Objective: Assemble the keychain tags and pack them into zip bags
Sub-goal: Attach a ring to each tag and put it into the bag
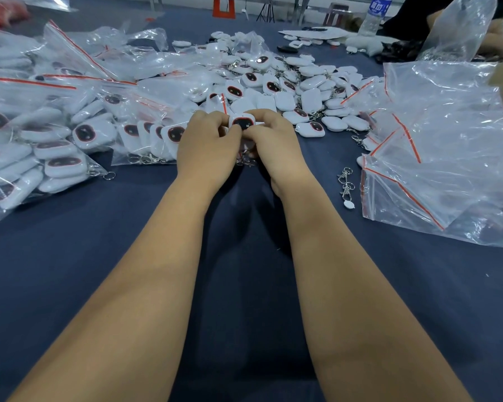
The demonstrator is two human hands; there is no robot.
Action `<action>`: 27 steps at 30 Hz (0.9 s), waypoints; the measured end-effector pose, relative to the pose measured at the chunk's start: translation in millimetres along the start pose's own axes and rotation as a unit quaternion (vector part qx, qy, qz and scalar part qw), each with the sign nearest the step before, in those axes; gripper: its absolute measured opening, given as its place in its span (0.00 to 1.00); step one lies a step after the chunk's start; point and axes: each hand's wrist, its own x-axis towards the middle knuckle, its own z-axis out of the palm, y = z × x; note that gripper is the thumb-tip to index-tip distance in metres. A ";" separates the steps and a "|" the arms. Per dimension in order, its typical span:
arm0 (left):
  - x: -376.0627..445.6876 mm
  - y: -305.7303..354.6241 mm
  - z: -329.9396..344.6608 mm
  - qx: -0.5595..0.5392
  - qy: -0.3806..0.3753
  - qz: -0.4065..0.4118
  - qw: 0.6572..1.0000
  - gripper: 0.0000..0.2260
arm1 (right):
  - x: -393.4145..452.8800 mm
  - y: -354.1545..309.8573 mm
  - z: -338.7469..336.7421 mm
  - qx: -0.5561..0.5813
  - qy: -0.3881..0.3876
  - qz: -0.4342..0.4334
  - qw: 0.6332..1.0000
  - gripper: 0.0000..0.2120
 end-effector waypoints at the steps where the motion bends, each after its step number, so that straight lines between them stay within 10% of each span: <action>1: 0.1 -0.3 0.3 0.003 0.000 0.001 1.000 0.11 | 0.6 0.1 0.4 0.002 0.002 0.000 1.000 0.11; 27: -0.8 2.2 -2.1 -0.011 -0.010 -0.012 1.000 0.10 | -2.1 -0.2 -2.9 0.000 -0.025 -0.018 1.000 0.10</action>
